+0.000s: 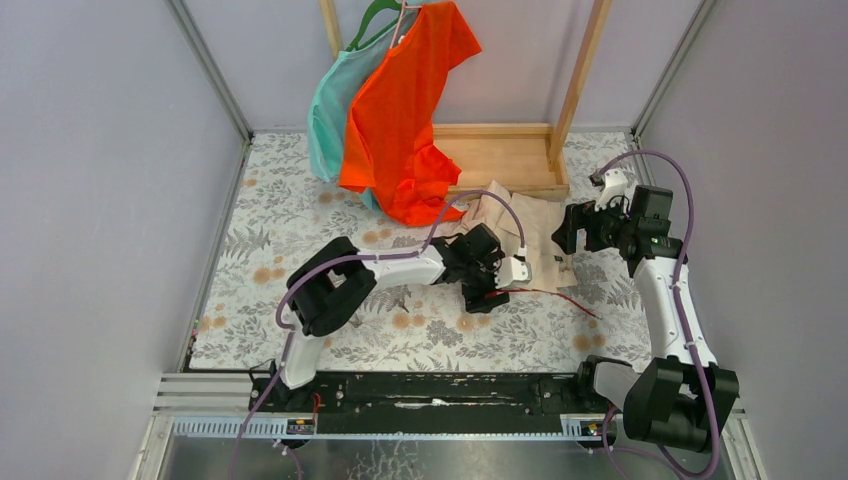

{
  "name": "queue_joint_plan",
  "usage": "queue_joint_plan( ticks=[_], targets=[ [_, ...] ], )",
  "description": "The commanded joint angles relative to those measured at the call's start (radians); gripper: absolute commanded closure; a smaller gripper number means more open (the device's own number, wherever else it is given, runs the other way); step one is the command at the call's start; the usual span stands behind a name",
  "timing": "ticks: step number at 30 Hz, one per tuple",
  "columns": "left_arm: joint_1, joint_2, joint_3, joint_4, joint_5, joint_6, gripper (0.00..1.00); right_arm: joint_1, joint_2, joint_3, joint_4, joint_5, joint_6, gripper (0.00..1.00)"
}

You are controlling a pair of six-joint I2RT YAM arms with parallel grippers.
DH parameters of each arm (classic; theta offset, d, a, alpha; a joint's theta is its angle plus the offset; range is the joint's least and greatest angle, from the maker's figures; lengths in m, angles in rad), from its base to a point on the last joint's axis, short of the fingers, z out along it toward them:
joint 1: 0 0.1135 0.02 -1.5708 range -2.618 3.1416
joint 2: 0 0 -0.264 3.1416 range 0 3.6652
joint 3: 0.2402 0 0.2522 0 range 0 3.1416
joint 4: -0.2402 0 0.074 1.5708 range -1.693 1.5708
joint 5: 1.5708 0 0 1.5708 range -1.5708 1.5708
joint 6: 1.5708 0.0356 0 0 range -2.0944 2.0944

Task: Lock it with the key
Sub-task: Pick up the lock from the center of the board.

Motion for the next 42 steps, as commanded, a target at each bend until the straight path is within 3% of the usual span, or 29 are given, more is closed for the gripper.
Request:
queue_joint_plan(
  ticks=[1,4,11,16,22,29,38,42],
  targets=[
    [-0.023,0.037,0.017,0.031,-0.018,-0.011,0.25,-0.003,-0.001,0.004,0.014,-0.034,0.0,0.04],
    [-0.025,0.039,0.014,0.043,-0.026,-0.015,0.35,-0.004,-0.002,0.004,0.016,-0.03,0.0,0.03],
    [-0.025,-0.011,0.011,0.024,-0.027,0.009,0.77,-0.004,-0.027,-0.018,0.06,0.006,0.007,0.04],
    [-0.024,-0.138,-0.019,-0.023,-0.056,0.077,1.0,-0.004,-0.07,-0.029,0.09,-0.041,0.011,0.06],
    [-0.011,-0.341,-0.083,-0.126,-0.117,0.169,1.0,-0.002,-0.062,0.063,-0.073,-0.216,-0.124,0.08],
    [0.043,-0.516,-0.08,-0.22,-0.235,0.211,1.0,0.001,-0.027,0.169,-0.238,-0.398,-0.155,0.1],
    [0.095,-0.653,-0.039,-0.289,-0.38,0.253,1.0,0.011,-0.003,0.235,-0.341,-0.511,-0.188,0.05],
    [0.095,-0.68,-0.03,-0.314,-0.403,0.26,1.0,0.023,0.024,0.242,-0.361,-0.49,-0.175,0.06]
  ],
)
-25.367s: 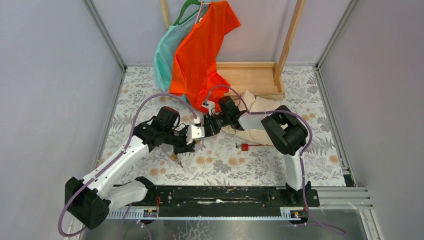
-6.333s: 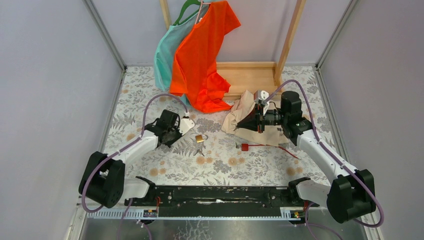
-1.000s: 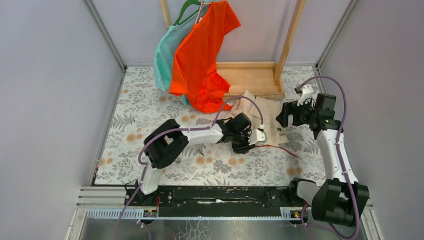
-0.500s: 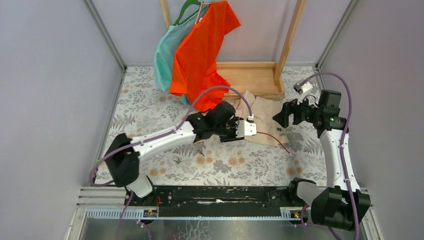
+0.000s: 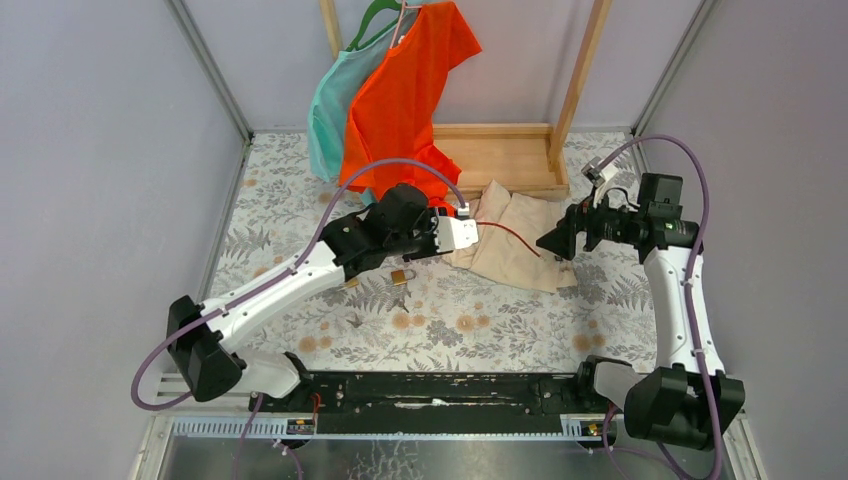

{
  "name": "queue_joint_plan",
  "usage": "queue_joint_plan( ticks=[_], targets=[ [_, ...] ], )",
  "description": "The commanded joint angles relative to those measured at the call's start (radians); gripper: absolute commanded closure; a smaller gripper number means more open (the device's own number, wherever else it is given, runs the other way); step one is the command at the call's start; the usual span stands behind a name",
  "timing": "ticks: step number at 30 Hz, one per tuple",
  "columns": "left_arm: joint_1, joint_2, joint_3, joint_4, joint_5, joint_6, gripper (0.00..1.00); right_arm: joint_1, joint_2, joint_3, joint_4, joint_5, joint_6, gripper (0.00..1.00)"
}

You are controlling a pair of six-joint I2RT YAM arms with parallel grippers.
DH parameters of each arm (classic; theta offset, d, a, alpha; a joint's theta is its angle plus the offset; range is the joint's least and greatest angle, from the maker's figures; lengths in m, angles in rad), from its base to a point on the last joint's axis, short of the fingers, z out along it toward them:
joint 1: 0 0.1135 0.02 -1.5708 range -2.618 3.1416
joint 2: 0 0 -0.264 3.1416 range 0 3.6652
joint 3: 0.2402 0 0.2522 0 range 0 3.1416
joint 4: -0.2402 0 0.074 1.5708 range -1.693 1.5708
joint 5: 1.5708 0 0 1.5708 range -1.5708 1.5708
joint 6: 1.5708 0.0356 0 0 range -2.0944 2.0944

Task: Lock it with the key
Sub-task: Pick up the lock from the center of the board, then lock the lock.

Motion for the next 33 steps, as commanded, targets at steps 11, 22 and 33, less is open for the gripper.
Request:
queue_joint_plan(
  ticks=[11,22,33],
  targets=[
    [0.002,-0.053,0.043,-0.035,-0.01,0.02,1.0,0.184,0.124,0.056,-0.035,0.131,-0.003,0.21],
    [0.002,-0.057,0.045,-0.036,0.011,0.009,1.0,0.222,0.276,0.095,-0.049,0.163,-0.056,0.37],
    [0.002,-0.054,0.031,-0.035,0.004,0.014,1.0,0.241,0.326,0.087,-0.063,0.153,-0.088,0.65]
  ],
)
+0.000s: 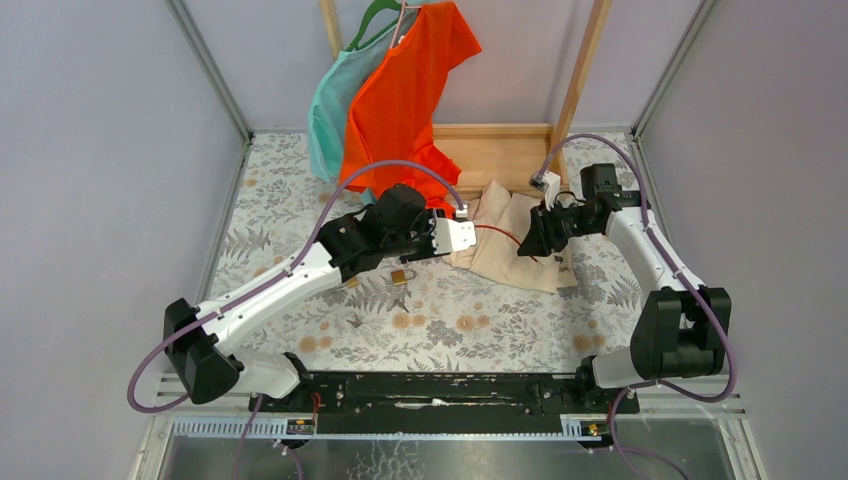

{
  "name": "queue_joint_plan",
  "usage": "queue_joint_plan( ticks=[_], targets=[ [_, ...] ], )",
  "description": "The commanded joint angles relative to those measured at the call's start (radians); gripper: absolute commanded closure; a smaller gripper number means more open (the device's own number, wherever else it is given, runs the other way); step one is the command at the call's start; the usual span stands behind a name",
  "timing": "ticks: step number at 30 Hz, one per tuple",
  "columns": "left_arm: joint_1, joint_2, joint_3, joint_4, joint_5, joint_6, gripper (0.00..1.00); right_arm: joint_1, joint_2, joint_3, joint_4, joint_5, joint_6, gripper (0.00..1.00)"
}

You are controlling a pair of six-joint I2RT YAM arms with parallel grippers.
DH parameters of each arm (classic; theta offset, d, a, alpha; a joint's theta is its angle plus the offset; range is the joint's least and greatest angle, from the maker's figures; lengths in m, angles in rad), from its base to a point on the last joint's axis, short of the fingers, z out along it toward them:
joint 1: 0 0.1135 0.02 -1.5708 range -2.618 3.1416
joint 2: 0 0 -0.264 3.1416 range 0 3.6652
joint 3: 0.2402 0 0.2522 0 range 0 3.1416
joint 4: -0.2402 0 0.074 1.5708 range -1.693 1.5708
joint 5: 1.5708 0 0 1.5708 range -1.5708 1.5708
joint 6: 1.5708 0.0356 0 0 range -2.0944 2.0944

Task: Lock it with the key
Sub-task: Lock the lock.

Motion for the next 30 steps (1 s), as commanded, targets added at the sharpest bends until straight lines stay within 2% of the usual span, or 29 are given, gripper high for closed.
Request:
queue_joint_plan(
  ticks=[1,5,9,10,16,18,21,23,27,30],
  targets=[
    [0.002,-0.026,0.028,0.007,0.01,0.0,1.0,0.009,0.005,0.04,-0.017,-0.007,-0.026,0.67],
    [0.002,-0.023,0.025,0.012,0.006,-0.003,1.0,0.009,0.013,0.044,-0.027,-0.014,-0.038,0.78],
    [0.002,-0.018,0.006,0.036,-0.009,-0.018,1.0,0.009,0.017,0.058,-0.034,-0.031,-0.042,0.98],
    [0.002,-0.018,-0.003,0.053,-0.019,-0.024,1.0,0.01,0.013,0.063,-0.031,-0.031,-0.034,1.0],
    [0.003,-0.011,-0.078,0.135,-0.044,-0.076,1.0,0.007,-0.066,0.121,0.066,-0.002,0.057,1.0],
    [0.004,-0.011,-0.101,0.155,-0.041,-0.096,0.95,0.006,-0.088,0.165,0.097,0.026,0.088,1.0],
    [0.007,-0.014,-0.132,0.186,-0.033,-0.123,0.82,0.007,-0.103,0.233,0.113,0.042,0.119,1.0],
    [0.008,-0.009,-0.139,0.2,-0.03,-0.14,0.63,0.007,-0.103,0.286,0.105,0.03,0.129,1.0],
    [0.007,0.006,-0.119,0.201,-0.019,-0.183,0.39,0.009,-0.089,0.371,0.061,-0.012,0.105,1.0],
    [0.012,0.005,-0.1,0.189,0.008,-0.198,0.24,0.012,-0.084,0.402,0.02,-0.016,0.057,1.0]
  ],
)
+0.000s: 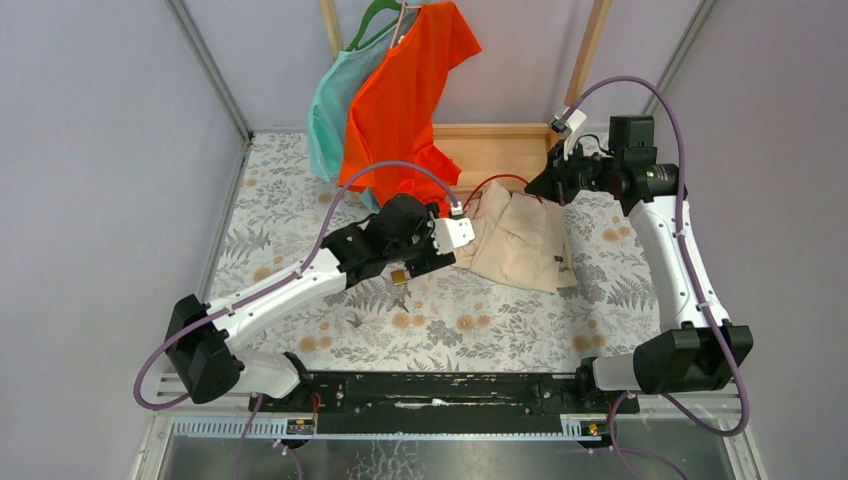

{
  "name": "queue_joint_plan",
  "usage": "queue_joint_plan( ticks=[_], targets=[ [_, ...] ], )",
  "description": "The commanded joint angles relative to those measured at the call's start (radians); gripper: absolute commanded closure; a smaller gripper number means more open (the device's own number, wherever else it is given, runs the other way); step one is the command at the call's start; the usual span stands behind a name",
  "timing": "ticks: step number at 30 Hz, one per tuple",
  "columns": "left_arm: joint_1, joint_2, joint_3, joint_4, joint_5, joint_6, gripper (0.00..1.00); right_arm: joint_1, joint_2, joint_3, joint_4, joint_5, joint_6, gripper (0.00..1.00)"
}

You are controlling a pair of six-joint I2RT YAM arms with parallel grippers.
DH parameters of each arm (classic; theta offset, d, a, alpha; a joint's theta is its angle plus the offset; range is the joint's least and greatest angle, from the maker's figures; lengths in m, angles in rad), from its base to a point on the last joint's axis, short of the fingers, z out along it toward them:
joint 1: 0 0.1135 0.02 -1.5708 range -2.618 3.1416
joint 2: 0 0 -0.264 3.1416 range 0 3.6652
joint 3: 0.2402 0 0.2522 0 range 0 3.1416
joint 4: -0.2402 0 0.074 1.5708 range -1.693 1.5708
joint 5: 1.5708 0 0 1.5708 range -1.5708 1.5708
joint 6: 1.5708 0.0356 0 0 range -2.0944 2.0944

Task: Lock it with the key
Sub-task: Lock the lock.

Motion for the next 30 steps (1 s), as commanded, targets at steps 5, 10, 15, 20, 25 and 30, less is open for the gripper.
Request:
queue_joint_plan(
  ticks=[5,10,15,20,25,30],
  targets=[
    [0.031,-0.012,0.056,0.0,0.076,-0.066,0.05,0.007,-0.023,0.11,-0.118,-0.044,-0.143,1.0],
    [0.099,-0.023,0.089,-0.026,0.183,-0.096,0.0,0.01,-0.043,0.114,-0.157,-0.115,-0.193,1.0],
    [0.163,-0.017,0.11,-0.051,0.307,-0.092,0.0,0.028,-0.057,0.119,-0.18,-0.189,-0.213,1.0],
    [0.221,0.0,0.124,-0.086,0.475,-0.05,0.0,0.059,-0.073,0.132,-0.176,-0.246,-0.176,1.0],
    [0.262,0.04,0.157,-0.11,0.642,-0.014,0.0,0.085,-0.102,0.127,-0.126,-0.297,-0.104,1.0],
    [0.274,0.09,0.194,-0.11,0.687,-0.011,0.05,0.095,-0.113,0.135,-0.101,-0.335,-0.06,1.0]
  ],
)
